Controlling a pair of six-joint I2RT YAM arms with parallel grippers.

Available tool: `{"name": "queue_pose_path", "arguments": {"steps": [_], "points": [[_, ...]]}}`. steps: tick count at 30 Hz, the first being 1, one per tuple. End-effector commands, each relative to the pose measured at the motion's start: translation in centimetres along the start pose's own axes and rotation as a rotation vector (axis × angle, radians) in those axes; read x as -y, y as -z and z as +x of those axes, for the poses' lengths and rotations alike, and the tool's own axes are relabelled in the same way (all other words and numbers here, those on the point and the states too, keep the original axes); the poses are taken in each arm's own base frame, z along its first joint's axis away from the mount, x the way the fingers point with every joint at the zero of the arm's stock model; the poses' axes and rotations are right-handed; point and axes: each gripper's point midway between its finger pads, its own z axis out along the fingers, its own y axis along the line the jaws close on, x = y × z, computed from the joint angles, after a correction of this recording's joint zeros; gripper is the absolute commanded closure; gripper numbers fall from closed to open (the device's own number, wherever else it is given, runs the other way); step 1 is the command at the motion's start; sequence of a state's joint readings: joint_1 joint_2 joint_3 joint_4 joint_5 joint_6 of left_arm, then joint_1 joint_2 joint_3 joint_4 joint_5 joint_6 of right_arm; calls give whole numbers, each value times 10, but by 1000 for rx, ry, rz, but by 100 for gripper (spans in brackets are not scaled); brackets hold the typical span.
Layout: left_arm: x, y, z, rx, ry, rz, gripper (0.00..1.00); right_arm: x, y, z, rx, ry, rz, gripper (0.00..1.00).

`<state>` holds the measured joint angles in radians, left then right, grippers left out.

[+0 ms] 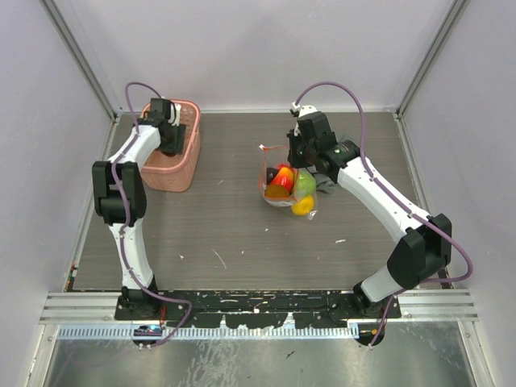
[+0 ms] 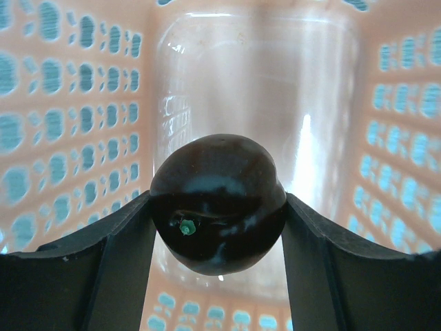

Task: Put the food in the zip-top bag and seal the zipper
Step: Pick up the fake fruit from the bin.

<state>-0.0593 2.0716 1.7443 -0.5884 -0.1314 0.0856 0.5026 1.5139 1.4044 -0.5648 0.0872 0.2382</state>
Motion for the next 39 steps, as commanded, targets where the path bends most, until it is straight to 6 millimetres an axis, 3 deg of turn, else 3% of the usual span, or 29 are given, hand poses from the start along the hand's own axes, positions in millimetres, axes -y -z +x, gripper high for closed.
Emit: {"name": "queue_pose_path", "arguments": {"steps": [1,10,18,27,39], "points": [[0,60,-33,139,86,44,62,-9,25,-35,120,-22,-46,99],[16,127,-30,205,180,161,63,-20,31,-32,132,-64,-114,99],[57,204,-38,313,217,392,62,-23,35,-34,146,-73,-128,99],[148,260,-23,361,89,630,61,-30,32,-28,130,-105,-166,99],[261,318,-3,434,-66,931,60,-31,32,-30,136,-119,-172,99]]}}
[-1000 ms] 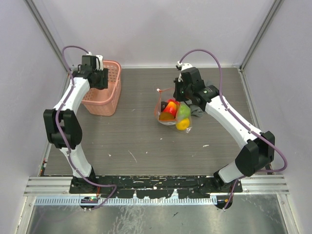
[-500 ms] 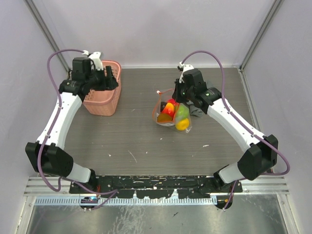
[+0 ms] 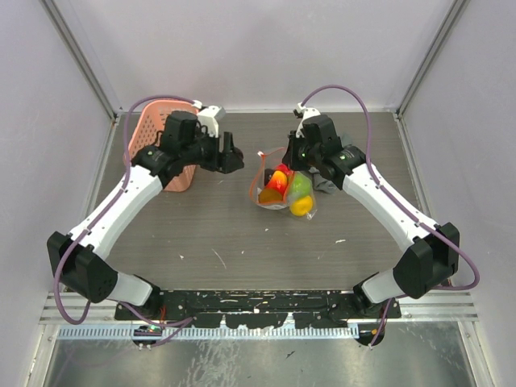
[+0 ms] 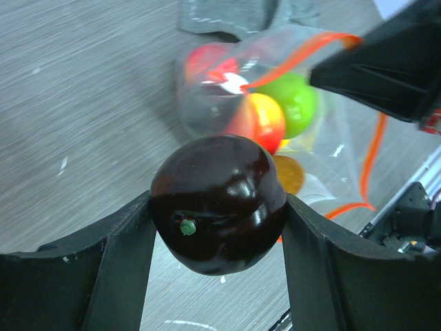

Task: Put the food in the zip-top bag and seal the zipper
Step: Pick up the fake fruit from the bin, then place the fake fruit in the zipper food storage bag.

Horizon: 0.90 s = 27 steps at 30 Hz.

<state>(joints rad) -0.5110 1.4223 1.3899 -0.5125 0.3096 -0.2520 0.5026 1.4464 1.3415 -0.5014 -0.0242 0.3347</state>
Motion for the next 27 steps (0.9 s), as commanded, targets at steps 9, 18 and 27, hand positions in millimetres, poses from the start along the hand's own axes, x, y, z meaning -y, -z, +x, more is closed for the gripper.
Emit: {"name": "queue_pose_path", "arguments": {"steps": [9,18,27], "points": [[85,-26,-20,109,-172,247,60,-12,17,-29,102,-15,-45,98],[97,-64,2,57,-200,279,58,-10,18,-26,93,-17,-35,99],[60,-90,-7,109,-193,79,47,-11,17,-26,88,-6,-42,98]]}}
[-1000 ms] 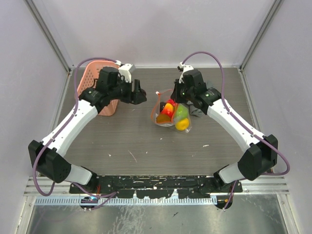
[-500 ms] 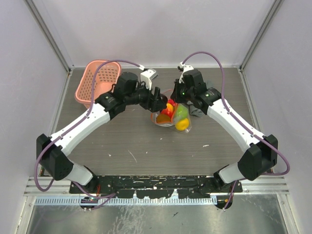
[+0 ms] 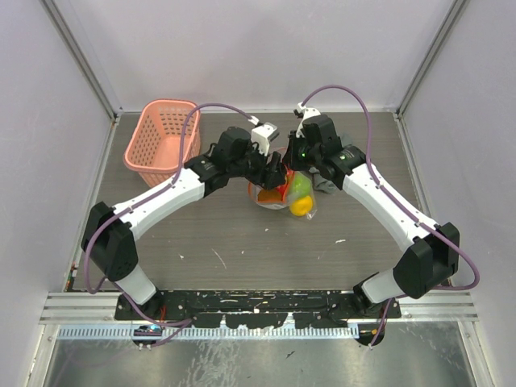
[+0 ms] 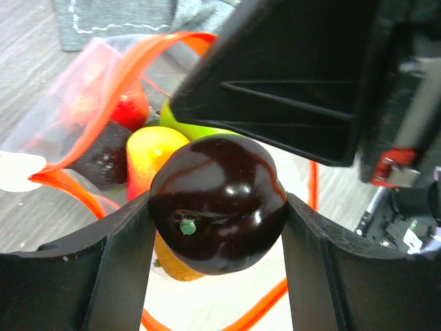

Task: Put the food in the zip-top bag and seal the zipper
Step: Place the fake fruit in the zipper food storage bag.

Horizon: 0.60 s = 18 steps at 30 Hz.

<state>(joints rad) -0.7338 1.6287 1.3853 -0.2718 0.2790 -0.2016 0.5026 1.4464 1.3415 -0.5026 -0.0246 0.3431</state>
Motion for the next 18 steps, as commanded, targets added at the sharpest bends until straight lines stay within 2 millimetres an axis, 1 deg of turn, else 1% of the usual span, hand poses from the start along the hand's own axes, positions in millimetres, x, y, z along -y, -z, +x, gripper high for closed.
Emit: {"name": "queue_pose_path", "arguments": {"steps": [1,5,11,17,18], "points": [[-17,-1,-41,145,-32,-105,46,-11,17,-25,87,3,-43,98],[-28,-4,-40,158,-20,-169,38,-12,15,-24,81,4,-49,98],[-28,-7,-34,157,-9,-194,25,-12,12,-21,73,3,-55,98],[-38,-8,-31,186,42,-264,24,-14,10,-17,65,-2,-68,98],[-37,-9,-31,190,46,-264,24,-14,9,-17,64,-4,-71,98]]}}
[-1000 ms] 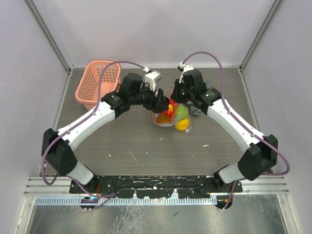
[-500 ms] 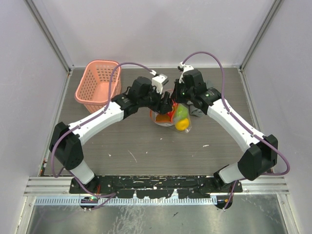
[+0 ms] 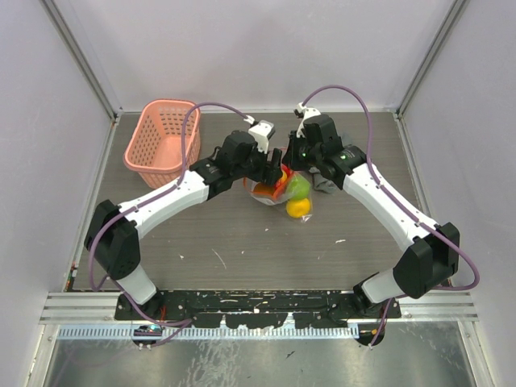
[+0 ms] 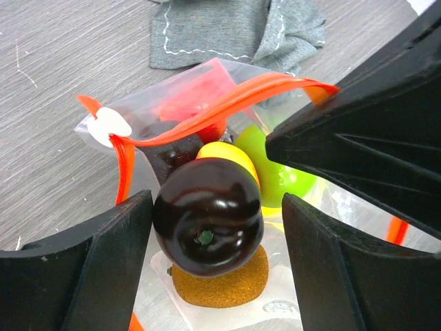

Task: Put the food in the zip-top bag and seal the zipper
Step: Place the fake fruit in the zipper food storage bag.

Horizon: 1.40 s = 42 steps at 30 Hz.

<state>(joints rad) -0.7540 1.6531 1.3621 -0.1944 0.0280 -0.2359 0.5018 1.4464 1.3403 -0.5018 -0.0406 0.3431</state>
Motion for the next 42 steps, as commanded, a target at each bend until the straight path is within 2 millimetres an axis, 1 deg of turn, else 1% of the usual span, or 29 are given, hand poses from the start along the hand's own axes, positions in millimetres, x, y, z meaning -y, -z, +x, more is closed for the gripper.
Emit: {"name": "queue_pose_path", "arguments": {"steps": [1,4,6,13,18,20,22,28,32,34,36,39,40,42], "points": [[0,-1,-25,113,39,-45,24,-13,8,-18,68,-3,-62,98],[6,5,-31,129,34,-38,23,-14,6,-16,62,-9,-67,98],[10,13,-36,146,34,-32,21,-14,5,-14,56,-13,-67,98],[9,34,-35,144,48,-39,15,-15,0,-12,46,-20,-76,98],[10,51,-40,132,57,-47,13,-14,0,-15,63,-24,-67,98],[8,56,-40,126,59,-60,9,-15,0,-18,71,-26,-72,98],[5,61,-37,113,59,-75,7,-16,2,-19,74,-26,-76,98],[-17,73,-26,42,92,-158,7,-17,4,-17,79,-26,-88,98],[-33,87,-18,9,133,-208,8,-16,4,-15,77,-21,-84,98],[-40,91,-10,-17,162,-228,9,-15,4,-15,76,-18,-84,98],[-43,91,-3,-37,189,-228,11,-15,3,-14,75,-18,-83,98],[-40,87,5,-70,209,-199,12,-14,2,-15,76,-18,-77,98],[-38,85,7,-82,213,-189,16,-14,2,-16,77,-17,-77,98],[-37,80,13,-104,224,-179,20,-14,0,-15,75,-14,-75,98]]}}
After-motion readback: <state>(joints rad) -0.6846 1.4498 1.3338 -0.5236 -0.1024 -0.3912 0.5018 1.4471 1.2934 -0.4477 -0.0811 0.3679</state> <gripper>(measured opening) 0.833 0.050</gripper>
